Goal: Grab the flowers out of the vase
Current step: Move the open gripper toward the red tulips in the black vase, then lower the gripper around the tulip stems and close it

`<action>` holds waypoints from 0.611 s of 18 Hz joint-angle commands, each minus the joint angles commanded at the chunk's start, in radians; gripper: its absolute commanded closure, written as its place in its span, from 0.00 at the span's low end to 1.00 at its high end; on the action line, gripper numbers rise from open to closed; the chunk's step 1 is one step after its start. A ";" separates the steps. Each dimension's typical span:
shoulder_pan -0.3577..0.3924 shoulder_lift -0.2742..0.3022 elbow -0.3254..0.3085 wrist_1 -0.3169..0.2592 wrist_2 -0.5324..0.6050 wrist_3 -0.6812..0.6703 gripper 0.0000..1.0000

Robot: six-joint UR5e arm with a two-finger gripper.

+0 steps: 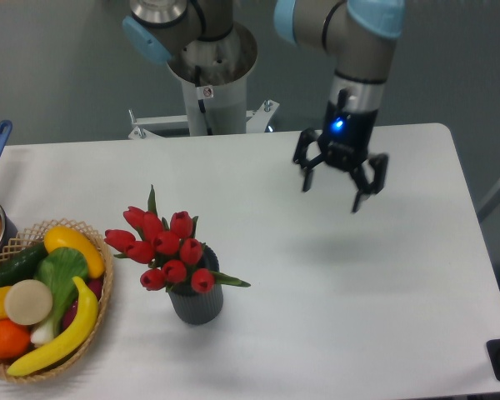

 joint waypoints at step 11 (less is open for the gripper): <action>-0.087 -0.052 -0.035 0.006 -0.339 0.000 0.00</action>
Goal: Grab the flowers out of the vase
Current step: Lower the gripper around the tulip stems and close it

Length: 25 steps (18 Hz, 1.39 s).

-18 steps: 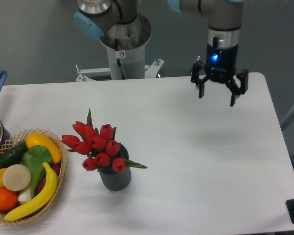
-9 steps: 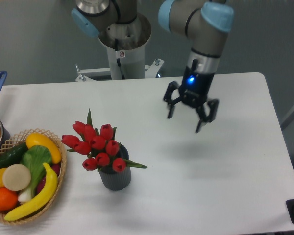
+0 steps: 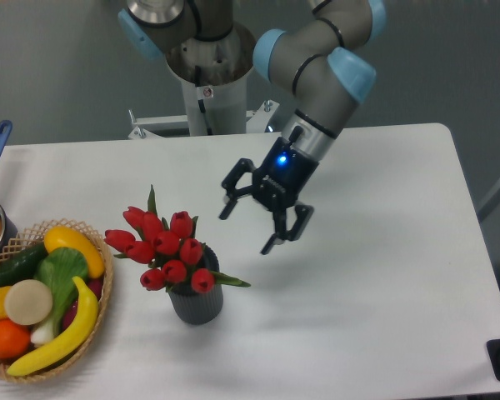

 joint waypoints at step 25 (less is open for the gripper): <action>-0.103 -0.101 0.074 0.058 -0.026 -0.020 0.56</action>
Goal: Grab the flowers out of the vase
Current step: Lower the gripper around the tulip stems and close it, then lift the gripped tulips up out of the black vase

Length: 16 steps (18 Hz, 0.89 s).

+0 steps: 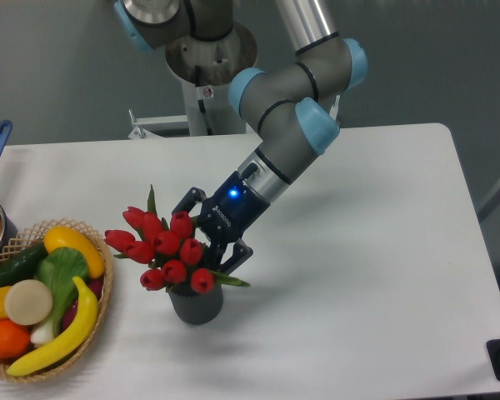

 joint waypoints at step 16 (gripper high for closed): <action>0.011 0.138 0.066 -0.002 -0.063 -0.302 0.66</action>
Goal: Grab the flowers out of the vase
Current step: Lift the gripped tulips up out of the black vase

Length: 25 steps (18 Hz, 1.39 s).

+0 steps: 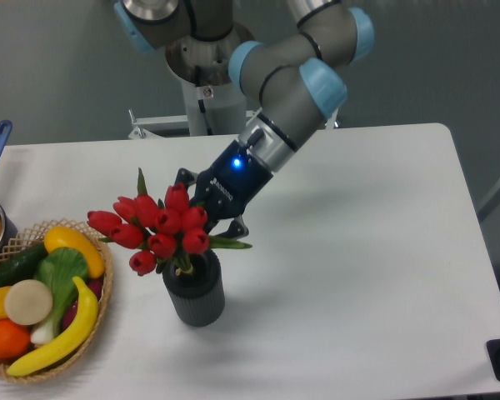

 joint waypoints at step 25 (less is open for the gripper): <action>0.176 0.034 0.210 0.000 -0.050 -0.266 0.66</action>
